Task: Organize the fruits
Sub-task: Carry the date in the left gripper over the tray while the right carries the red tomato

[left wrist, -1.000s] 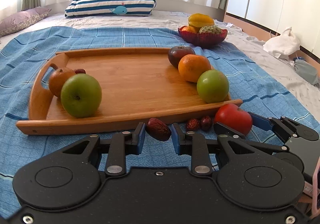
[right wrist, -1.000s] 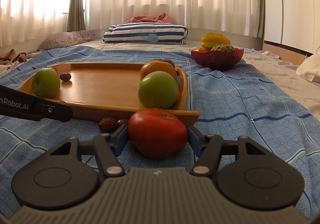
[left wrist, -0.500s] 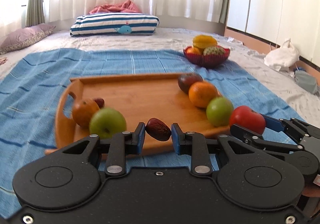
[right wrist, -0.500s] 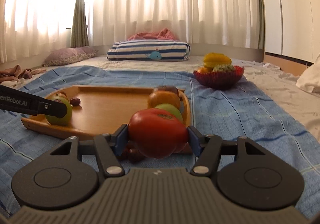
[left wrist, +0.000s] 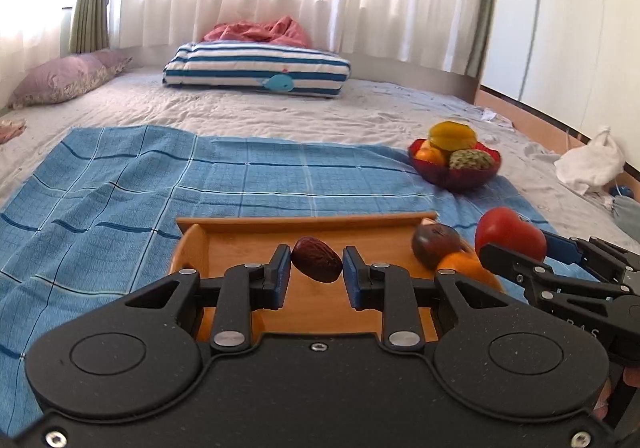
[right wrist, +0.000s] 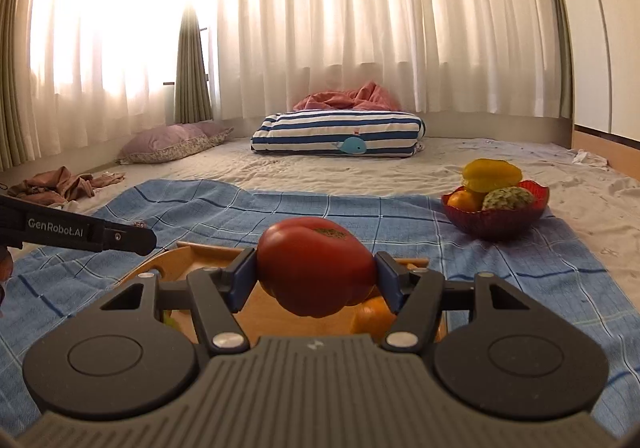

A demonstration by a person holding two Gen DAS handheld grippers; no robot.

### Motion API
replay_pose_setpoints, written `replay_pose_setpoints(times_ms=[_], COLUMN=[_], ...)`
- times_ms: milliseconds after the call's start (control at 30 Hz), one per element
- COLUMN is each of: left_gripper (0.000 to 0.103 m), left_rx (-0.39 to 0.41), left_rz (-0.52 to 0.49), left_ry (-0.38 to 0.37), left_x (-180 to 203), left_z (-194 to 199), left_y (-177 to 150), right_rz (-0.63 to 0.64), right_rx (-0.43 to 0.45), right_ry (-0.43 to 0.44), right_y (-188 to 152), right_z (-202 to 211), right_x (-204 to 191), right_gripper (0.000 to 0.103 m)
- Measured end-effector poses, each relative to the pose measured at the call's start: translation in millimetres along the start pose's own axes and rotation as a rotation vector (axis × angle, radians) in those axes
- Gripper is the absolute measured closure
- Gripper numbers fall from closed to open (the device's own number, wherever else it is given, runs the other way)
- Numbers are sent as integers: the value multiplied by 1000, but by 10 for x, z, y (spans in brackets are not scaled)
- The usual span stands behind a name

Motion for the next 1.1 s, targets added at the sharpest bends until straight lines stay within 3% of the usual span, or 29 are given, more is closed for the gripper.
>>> replay_pose_setpoints(times_ms=[200,400,567,833,1100], left_gripper=[76,76,76,76,76], left_rx=[-48,-161,-207,-271,-313], left_rz=[23,84,104,98,106], left_ry=[37,24,77,114,140], left_x=[-271,-518,-725,-871,-978], left_z=[-395,-817,-1107,-1385,-1572], left_y=[22,-125,-228,-402,-556], right_rz=[-25,-75,-74,7,108], right_rx=[-76,-201,-285,-410,-448], right_ry=[-1,-32,-65,-84,-103], right_y=[-12,-159,-333,-570,-689], right_z=[-528,-1040,-1375,-1751,-1929], right_x=[58,183,231,113,16], right_gripper=[38,38,38,38,38])
Point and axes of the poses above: each gripper's, at about its wrist camera, not at the fingertips, and z roughly against the way its jaws point, x to its right, y to its top, the point moved 8 cm from there along -z, roughly the way its jaws point, and after that the axes turned 15 degrees about x, right-handed, at the moved point
